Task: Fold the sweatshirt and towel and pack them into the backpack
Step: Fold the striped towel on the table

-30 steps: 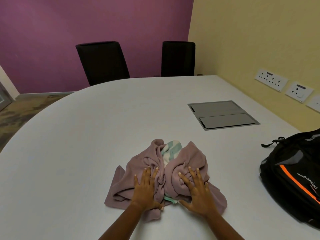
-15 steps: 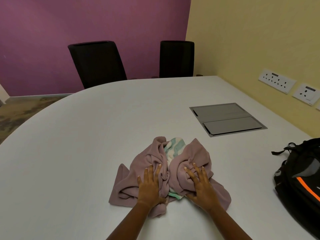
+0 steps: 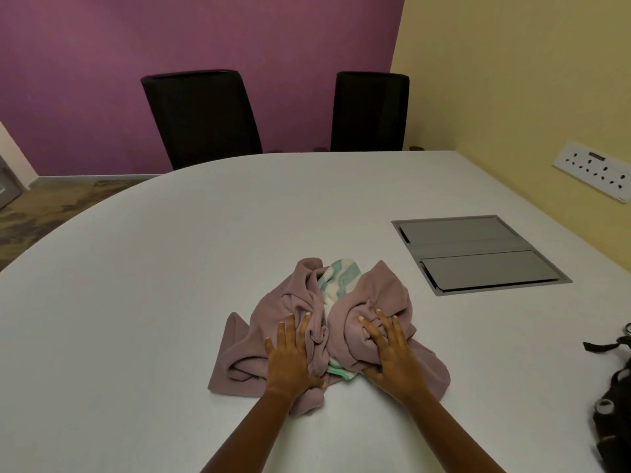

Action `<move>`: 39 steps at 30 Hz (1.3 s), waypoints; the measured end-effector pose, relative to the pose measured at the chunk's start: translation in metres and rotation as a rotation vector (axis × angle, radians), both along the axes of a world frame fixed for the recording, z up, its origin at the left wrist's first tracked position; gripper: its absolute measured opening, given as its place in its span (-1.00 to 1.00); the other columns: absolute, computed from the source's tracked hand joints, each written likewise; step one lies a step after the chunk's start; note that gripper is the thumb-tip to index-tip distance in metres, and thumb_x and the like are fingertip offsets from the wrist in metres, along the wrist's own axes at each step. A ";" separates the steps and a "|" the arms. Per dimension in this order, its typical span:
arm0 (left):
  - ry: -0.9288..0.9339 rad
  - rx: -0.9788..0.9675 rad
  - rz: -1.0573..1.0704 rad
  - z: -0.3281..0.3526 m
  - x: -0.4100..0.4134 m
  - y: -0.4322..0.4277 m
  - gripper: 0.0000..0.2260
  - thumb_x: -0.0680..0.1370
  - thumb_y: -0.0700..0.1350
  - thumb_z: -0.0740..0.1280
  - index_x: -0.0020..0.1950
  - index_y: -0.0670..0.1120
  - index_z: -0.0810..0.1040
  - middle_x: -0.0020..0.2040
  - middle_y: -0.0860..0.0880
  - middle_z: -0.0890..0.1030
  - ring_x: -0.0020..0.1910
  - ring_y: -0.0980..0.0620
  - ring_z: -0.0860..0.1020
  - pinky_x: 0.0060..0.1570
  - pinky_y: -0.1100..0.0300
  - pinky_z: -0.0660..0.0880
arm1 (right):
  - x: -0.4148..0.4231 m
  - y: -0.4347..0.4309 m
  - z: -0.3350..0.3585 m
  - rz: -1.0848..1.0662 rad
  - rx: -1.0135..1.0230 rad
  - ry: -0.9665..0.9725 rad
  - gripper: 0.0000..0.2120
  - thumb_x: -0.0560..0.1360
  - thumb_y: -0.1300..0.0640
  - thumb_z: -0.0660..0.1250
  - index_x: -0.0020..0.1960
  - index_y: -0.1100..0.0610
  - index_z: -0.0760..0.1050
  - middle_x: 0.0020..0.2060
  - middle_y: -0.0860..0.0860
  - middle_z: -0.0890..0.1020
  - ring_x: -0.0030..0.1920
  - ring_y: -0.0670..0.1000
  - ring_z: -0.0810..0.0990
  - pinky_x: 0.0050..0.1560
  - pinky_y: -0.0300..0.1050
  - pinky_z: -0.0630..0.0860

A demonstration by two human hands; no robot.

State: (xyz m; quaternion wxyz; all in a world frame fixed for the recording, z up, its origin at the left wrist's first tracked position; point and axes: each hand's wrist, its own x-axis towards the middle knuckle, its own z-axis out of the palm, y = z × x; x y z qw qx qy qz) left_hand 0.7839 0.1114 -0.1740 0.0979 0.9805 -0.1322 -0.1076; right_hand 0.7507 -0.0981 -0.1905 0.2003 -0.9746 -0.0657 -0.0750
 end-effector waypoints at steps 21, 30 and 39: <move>-0.014 -0.122 -0.026 0.002 0.083 -0.002 0.23 0.01 0.65 -0.09 0.38 -0.08 -0.48 0.52 -0.08 -0.32 0.52 -0.06 -0.25 0.43 -0.17 -0.25 | 0.099 0.014 0.087 -0.024 0.096 -0.103 -0.31 0.33 -0.49 -0.09 0.37 -0.23 0.19 0.48 -0.03 0.15 0.50 0.04 0.00 0.45 0.28 -0.03; -0.416 -0.419 -0.085 0.045 0.103 -0.024 -0.02 0.30 0.57 -0.16 0.46 -0.02 -0.44 0.54 -0.03 -0.13 0.47 0.19 -0.32 0.39 0.16 -0.49 | 0.160 0.068 0.126 0.044 0.255 0.036 -0.58 0.62 0.02 0.06 0.44 0.14 0.22 0.39 0.09 0.31 0.38 0.03 0.30 0.28 -0.22 0.24; -0.195 -0.261 -0.131 0.053 0.105 -0.037 0.32 -0.10 0.56 -0.57 0.51 -0.16 -0.24 0.55 -0.05 -0.19 0.53 0.01 -0.23 0.47 -0.04 -0.29 | 0.177 0.071 0.093 -0.325 0.018 0.381 -0.45 0.57 -0.03 0.13 0.41 0.29 0.13 0.33 0.26 0.33 0.30 0.20 0.37 0.26 -0.03 0.33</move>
